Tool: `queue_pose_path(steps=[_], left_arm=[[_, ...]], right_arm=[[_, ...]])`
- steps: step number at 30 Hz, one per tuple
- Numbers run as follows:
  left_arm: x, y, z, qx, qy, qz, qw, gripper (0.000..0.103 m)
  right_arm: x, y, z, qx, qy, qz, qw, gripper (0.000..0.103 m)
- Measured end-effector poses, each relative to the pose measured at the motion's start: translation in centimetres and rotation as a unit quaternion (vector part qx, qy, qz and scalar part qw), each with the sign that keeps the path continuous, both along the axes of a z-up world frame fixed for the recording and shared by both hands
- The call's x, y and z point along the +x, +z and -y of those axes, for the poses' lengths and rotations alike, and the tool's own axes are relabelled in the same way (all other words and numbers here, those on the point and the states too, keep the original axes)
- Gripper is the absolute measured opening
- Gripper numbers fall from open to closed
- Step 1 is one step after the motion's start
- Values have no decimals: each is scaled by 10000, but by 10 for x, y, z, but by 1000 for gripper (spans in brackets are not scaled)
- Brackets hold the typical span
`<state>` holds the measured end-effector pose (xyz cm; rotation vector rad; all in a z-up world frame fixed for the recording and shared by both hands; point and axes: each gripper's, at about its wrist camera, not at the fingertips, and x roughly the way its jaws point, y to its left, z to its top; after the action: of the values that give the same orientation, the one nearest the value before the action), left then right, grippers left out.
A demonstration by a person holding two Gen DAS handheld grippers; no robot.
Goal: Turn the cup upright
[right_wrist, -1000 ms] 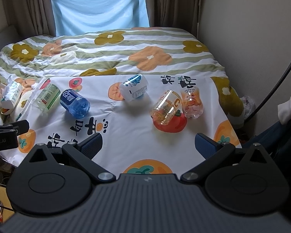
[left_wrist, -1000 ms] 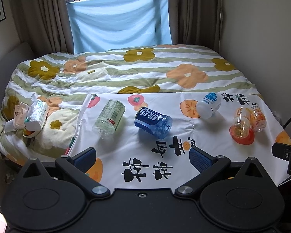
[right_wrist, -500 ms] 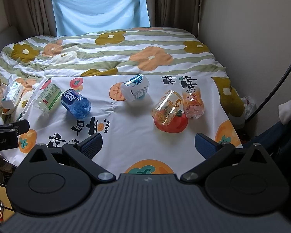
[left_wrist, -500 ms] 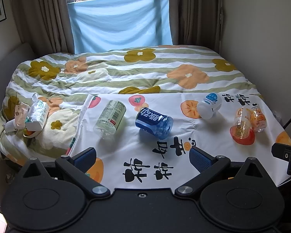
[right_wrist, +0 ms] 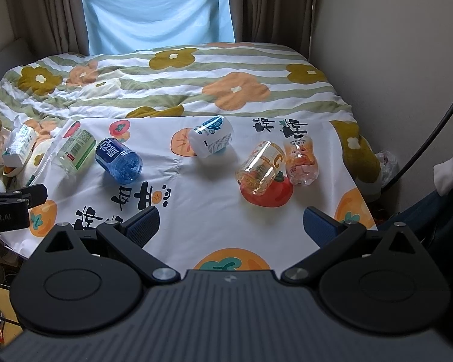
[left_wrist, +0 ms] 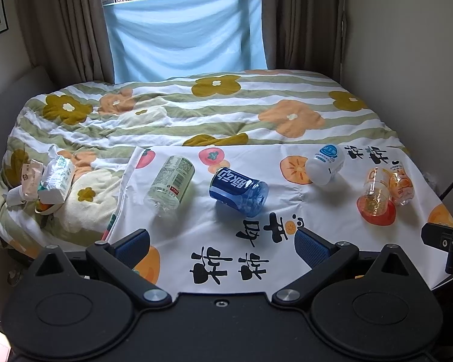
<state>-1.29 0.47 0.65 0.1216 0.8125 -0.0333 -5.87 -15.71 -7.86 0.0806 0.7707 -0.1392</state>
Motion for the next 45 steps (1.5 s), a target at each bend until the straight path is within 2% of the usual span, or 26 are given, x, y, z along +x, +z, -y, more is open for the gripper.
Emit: queue_pose_path(steps=[10, 29, 37, 45], left_arm=[[1, 0, 1, 7, 0, -6, 10000, 103], [18, -10, -28, -4, 268, -200, 9994, 103], [34, -27, -61, 79, 529, -421, 9977, 103], [56, -68, -91, 53, 721, -683, 9950, 103]], right_arm=[[3, 0, -5, -6, 35, -3, 10000, 103], [40, -6, -23, -51, 601, -93, 9981, 103], [101, -16, -49, -168, 1404, -16, 9900, 103], [189, -63, -99, -225, 2524, -168, 9672, 103]])
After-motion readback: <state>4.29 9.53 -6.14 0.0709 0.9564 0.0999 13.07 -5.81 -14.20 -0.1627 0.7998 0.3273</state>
